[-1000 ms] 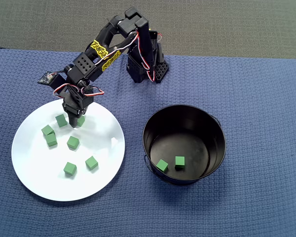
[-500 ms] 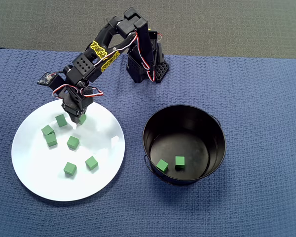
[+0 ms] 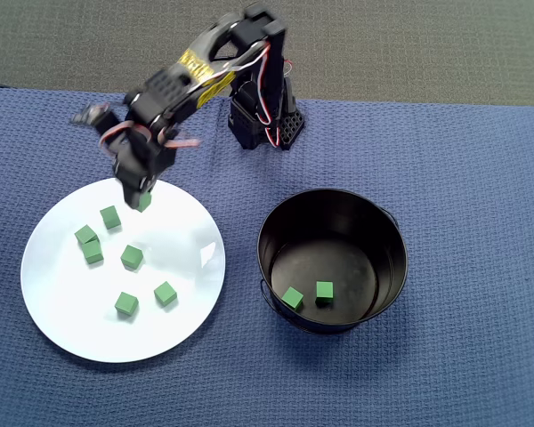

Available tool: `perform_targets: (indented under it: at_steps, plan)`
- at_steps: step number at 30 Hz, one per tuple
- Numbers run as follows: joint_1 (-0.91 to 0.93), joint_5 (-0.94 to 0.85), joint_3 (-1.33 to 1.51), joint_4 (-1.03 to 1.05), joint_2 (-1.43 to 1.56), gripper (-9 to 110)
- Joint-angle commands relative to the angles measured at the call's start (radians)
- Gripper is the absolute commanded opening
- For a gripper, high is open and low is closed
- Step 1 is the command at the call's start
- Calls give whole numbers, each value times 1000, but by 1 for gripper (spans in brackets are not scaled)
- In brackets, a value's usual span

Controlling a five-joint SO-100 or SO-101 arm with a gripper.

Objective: Pick up the green cubes from the white plate and place them in the black recipient

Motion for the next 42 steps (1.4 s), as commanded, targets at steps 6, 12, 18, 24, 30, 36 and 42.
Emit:
perform_targets:
  at_steps: [6,12,18,24,30,36,42]
  plan:
    - [-216,219,6,77,503,0]
    - [-512,364,29,48,607,0]
    - [-816,428,190,-193,529,0]
    - [-1032,480,190,-296,360,0]
    - [-1157,463,153,-249,302,24]
    - [-1111,417,121,-199,377,31]
    - [-904,239,55,-100,462,24]
